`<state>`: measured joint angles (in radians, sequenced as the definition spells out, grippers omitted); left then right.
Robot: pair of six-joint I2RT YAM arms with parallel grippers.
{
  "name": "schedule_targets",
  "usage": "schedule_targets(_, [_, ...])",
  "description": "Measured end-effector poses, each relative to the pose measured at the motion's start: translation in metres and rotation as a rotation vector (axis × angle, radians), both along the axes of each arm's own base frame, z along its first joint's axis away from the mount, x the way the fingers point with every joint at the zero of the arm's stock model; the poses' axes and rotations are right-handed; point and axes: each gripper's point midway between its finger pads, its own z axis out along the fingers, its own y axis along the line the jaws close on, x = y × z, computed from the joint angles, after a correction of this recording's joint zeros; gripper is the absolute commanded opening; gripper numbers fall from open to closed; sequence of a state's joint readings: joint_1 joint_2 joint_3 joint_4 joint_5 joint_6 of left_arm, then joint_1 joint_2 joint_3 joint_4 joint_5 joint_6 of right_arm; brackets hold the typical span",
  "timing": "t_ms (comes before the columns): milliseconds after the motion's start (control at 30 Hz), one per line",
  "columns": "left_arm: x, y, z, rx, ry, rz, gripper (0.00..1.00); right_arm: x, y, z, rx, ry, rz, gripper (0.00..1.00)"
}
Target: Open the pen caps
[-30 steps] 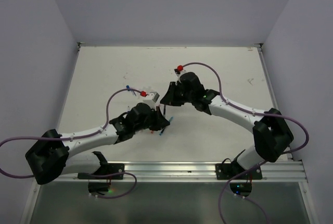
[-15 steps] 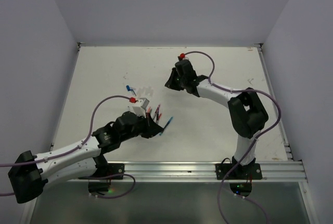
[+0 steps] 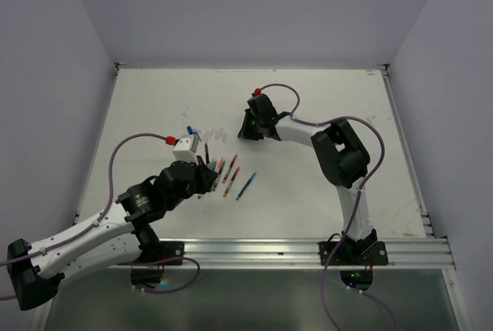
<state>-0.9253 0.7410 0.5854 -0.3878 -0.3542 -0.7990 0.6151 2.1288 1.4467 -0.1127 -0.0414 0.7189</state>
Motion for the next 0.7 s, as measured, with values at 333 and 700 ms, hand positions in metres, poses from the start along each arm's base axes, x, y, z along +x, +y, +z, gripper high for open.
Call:
schedule_targets(333, [0.002,0.011,-0.002,0.065,-0.011,0.018,0.00,0.005,0.027,0.001,0.077,0.003,0.051,0.39])
schedule_targets(700, [-0.007,-0.024,-0.015,0.032,0.038,-0.139,0.00,-0.002,0.036,0.006,0.099,0.009,0.087,0.49])
